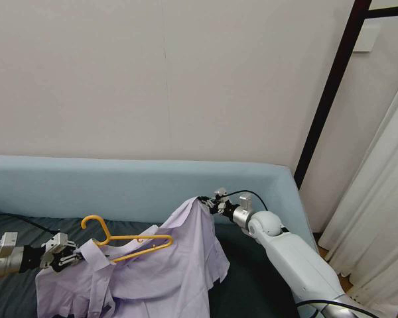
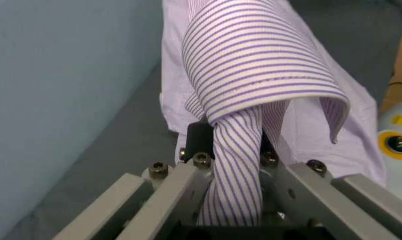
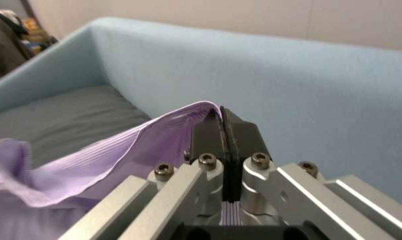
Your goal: Pick up the clothes from the sofa and hang them on the clothes hanger.
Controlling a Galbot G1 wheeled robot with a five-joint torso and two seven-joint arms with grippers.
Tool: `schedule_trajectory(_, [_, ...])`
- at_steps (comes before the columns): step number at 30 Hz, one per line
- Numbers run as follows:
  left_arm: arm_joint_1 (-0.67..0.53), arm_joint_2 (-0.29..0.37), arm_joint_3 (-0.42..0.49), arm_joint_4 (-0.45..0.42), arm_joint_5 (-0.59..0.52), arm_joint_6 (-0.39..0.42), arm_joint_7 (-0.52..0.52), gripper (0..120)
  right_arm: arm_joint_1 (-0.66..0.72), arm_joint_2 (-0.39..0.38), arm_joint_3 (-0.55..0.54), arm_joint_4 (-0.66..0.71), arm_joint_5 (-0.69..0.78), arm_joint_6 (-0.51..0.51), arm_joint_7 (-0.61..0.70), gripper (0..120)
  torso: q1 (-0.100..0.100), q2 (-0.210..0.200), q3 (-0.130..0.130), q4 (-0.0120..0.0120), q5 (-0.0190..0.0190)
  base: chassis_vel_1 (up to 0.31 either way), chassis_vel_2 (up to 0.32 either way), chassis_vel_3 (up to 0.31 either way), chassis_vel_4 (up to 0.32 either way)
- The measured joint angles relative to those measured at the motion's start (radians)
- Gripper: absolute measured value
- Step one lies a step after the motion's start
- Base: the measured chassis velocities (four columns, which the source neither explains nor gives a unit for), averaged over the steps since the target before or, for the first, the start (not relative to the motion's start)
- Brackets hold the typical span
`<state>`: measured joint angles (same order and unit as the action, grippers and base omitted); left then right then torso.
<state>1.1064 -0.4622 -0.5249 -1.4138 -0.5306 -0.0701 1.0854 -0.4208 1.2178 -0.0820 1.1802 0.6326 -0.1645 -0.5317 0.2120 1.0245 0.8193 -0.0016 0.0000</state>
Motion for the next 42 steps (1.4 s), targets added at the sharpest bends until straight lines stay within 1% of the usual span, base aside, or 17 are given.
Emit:
schedule_trajectory(5, [-0.037, 0.003, 0.025, 0.004, 0.033, 0.017, -0.039, 2, -0.005, -0.031, 0.011, 0.058, 0.042, 0.016, -0.066, 0, 0.0, 0.0, 0.0, -0.0001, 0.0, 0.0, 0.0, 0.0, 0.0])
schedule_trajectory(10, [-0.085, 0.006, 0.056, 0.007, 0.06, 0.045, -0.077, 2, -0.006, -0.057, 0.033, 0.118, 0.094, 0.038, -0.194, 0, 0.0, 0.0, 0.0, 0.0, -0.0001, 0.0, 0.0, 0.0, 0.0])
schedule_trajectory(14, [-0.105, 0.01, 0.063, 0.015, 0.075, 0.052, -0.088, 2, -0.005, -0.069, 0.05, 0.153, 0.1, 0.034, -0.223, 0, 0.0, 0.0, 0.0, 0.0, 0.0, 0.0, 0.0, 0.0, 0.0])
schedule_trajectory(20, [-0.106, 0.017, 0.057, 0.017, 0.077, 0.053, -0.097, 2, -0.003, -0.087, 0.06, 0.191, 0.121, 0.028, -0.211, 0, 0.0, 0.0, 0.0, 0.0001, 0.0, 0.0, 0.0, 0.0, 0.0])
schedule_trajectory(23, [-0.102, 0.018, 0.047, 0.022, 0.076, 0.053, -0.104, 2, -0.016, -0.103, 0.067, 0.229, 0.169, 0.026, -0.213, 0, 0.0, 0.0, 0.0, 0.0002, 0.0, 0.0, 0.0, 0.0, 0.0])
schedule_trajectory(25, [-0.104, 0.018, 0.043, 0.025, 0.075, 0.053, -0.118, 2, -0.033, -0.116, 0.071, 0.265, 0.216, 0.026, -0.236, 0, 0.0, 0.0, 0.0, 0.0002, 0.0, 0.0, 0.0, 0.0, 0.0])
schedule_trajectory(26, [-0.104, 0.018, 0.043, 0.025, 0.075, 0.053, -0.118, 2, -0.033, -0.116, 0.071, 0.265, 0.216, 0.026, -0.236, 0, 0.0, 0.0, 0.0, 0.0002, 0.0, 0.0, 0.0, 0.0, 0.0])
schedule_trajectory(31, [-0.118, 0.015, 0.042, 0.026, 0.07, 0.064, -0.146, 2, -0.07, -0.142, 0.076, 0.334, 0.283, 0.035, -0.321, 0, 0.0, 0.0, 0.0, 0.0001, 0.0, 0.0, 0.0, 0.0, 0.0])
schedule_trajectory(34, [-0.125, 0.012, 0.042, 0.023, 0.054, 0.069, -0.17, 2, -0.09, -0.161, 0.076, 0.376, 0.317, 0.047, -0.373, 0, 0.0, 0.0, 0.0, 0.0, 0.0, 0.0, 0.0, 0.0, 0.0])
schedule_trajectory(37, [-0.125, 0.011, 0.041, 0.012, 0.029, 0.076, -0.199, 2, -0.1, -0.174, 0.07, 0.398, 0.32, 0.052, -0.385, 0, 0.0, 0.0, 0.0, 0.0001, -0.0001, 0.0, 0.0, 0.0, 0.0])
schedule_trajectory(39, [-0.122, 0.011, 0.04, -0.01, -0.013, 0.082, -0.243, 2, -0.113, -0.189, 0.038, 0.425, 0.316, 0.065, -0.359, 0, 0.0, 0.0, 0.0, 0.0001, 0.0, 0.0, 0.0, 0.0, 0.0])
schedule_trajectory(40, [-0.122, 0.011, 0.04, -0.01, -0.013, 0.082, -0.243, 2, -0.113, -0.189, 0.038, 0.425, 0.316, 0.065, -0.359, 0, 0.0, 0.0, 0.0, 0.0001, 0.0, 0.0, 0.0, 0.0, 0.0])
schedule_trajectory(42, [-0.118, 0.012, 0.04, -0.051, -0.075, 0.096, -0.3, 2, -0.127, -0.197, -0.012, 0.441, 0.276, 0.088, -0.331, 0, 0.0, 0.0, 0.0, 0.0, -0.0001, 0.0, 0.0, 0.0, 0.0])
